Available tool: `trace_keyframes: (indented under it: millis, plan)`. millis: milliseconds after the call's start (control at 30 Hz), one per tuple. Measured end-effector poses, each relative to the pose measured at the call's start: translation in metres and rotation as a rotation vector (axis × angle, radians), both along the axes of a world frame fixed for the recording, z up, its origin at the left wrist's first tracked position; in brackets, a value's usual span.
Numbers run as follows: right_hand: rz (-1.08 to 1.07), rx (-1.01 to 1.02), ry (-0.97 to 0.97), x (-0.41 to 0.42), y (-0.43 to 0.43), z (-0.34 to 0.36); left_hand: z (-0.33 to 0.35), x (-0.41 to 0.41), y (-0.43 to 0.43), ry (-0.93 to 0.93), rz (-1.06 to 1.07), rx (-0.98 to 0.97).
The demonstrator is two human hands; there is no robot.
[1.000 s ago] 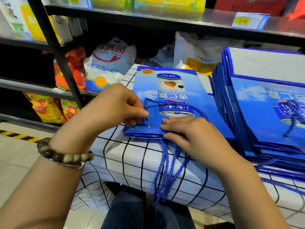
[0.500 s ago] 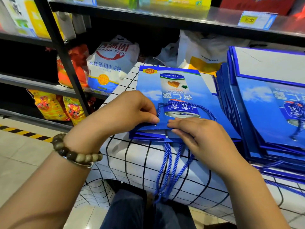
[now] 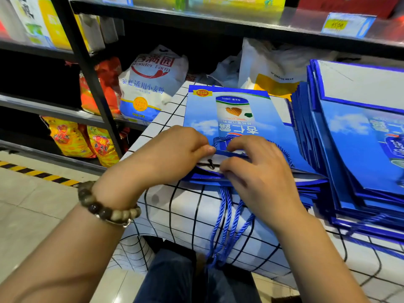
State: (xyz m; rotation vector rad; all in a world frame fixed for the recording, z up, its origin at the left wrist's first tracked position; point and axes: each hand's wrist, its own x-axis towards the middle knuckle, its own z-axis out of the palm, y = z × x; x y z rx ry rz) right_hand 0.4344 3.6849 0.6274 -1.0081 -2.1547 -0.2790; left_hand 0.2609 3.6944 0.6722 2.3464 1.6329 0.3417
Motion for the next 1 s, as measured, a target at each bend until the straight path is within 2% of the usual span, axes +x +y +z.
trace_keyframes:
  millis: [67, 133, 267, 400, 533, 600, 667, 800, 900, 1000]
  plan:
    - [0.021, -0.045, -0.083, -0.001, 0.006, 0.003, 0.002, 0.001, 0.004, -0.108, 0.032, -0.064]
    - [0.087, -0.046, -0.073, -0.004, 0.013, 0.007, 0.002, 0.001, 0.007, -0.189, 0.048, -0.107]
    - [0.175, 0.140, -0.131, -0.012, 0.021, 0.009, 0.003, 0.000, 0.008, -0.290, 0.064, -0.172]
    - [0.164, -0.013, 0.024, -0.014, 0.015, 0.012, 0.000, -0.003, 0.004, -0.407, 0.063, -0.188]
    - [0.195, -0.275, 0.225, -0.013, 0.000, 0.019, -0.008, -0.008, 0.007, -0.479, 0.176, -0.148]
    - [0.179, -0.269, 0.213, -0.014, -0.005, 0.015, -0.009, -0.011, 0.010, -0.607, 0.218, -0.231]
    - [0.153, -0.345, 0.227, -0.014, -0.007, 0.011, -0.007, -0.011, 0.012, -0.668, 0.236, -0.340]
    - [0.124, -0.274, 0.214, -0.013, -0.004, 0.007, -0.005, -0.004, 0.015, -0.460, 0.195, -0.328]
    - [0.100, -0.149, -0.026, -0.006, 0.000, 0.005, -0.006, -0.001, 0.016, -0.388, 0.159, -0.291]
    - [0.009, -0.136, -0.125, -0.001, 0.000, 0.004, -0.011, 0.000, 0.017, -0.419, 0.208, -0.211]
